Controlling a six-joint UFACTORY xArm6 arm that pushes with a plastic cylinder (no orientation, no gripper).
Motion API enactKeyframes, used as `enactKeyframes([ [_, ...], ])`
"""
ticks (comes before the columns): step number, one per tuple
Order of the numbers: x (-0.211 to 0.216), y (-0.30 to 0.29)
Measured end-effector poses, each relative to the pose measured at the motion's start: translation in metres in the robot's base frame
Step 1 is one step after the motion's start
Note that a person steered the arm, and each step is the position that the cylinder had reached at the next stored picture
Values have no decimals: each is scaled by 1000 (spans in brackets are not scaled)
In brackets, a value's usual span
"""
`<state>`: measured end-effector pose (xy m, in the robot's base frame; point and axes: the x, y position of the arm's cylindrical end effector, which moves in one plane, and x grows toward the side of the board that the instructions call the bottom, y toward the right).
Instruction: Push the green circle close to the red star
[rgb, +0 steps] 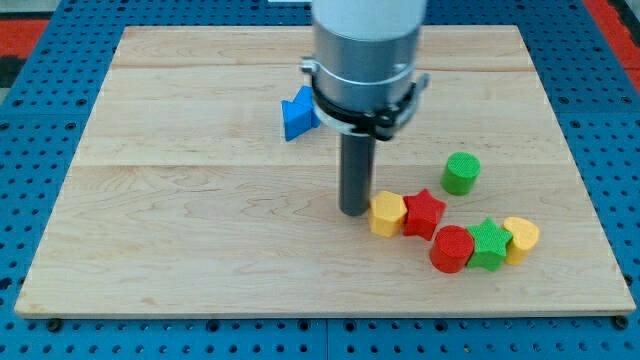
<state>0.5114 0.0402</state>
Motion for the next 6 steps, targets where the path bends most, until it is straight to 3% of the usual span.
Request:
enactKeyframes([
  [2, 13, 28],
  [3, -8, 69],
  [6, -37, 49],
])
